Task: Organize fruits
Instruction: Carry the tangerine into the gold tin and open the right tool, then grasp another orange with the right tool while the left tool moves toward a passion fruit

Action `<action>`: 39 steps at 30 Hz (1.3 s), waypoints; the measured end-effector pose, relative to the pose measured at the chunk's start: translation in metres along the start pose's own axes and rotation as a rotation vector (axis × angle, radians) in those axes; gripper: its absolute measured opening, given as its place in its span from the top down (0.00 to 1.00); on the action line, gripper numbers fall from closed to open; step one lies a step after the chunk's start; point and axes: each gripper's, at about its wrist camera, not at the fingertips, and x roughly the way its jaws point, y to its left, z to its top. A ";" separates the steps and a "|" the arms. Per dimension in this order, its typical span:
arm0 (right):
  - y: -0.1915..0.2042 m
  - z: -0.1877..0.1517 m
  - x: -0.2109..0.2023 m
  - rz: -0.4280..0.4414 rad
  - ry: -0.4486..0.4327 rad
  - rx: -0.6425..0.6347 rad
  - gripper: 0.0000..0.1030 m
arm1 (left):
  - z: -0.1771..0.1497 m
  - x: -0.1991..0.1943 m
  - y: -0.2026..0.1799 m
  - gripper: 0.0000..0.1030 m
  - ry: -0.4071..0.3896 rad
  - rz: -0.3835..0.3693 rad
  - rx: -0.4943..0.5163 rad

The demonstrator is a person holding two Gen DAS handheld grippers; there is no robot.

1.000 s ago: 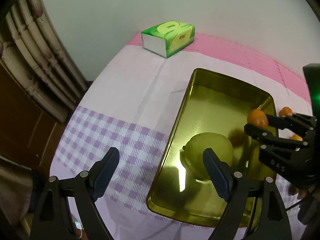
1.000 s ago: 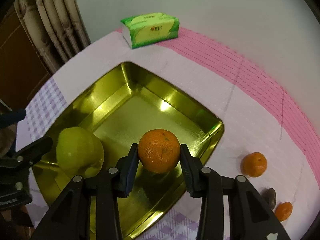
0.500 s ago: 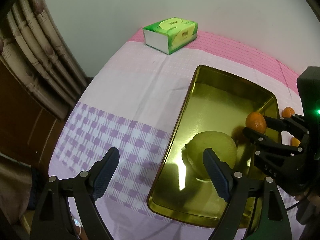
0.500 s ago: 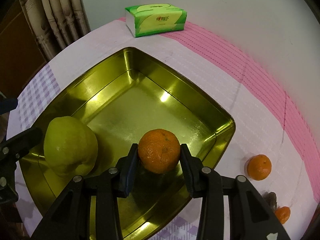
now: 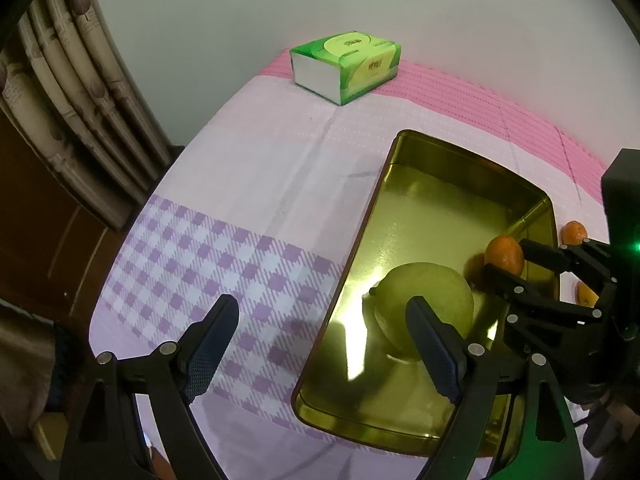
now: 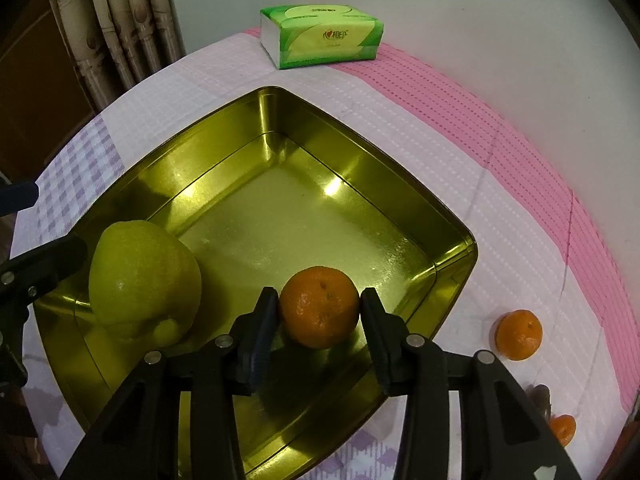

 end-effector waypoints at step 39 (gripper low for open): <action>-0.098 -0.196 -0.109 -0.083 -0.012 0.437 0.47 | -0.016 -0.031 -0.057 0.17 -0.095 -0.060 0.208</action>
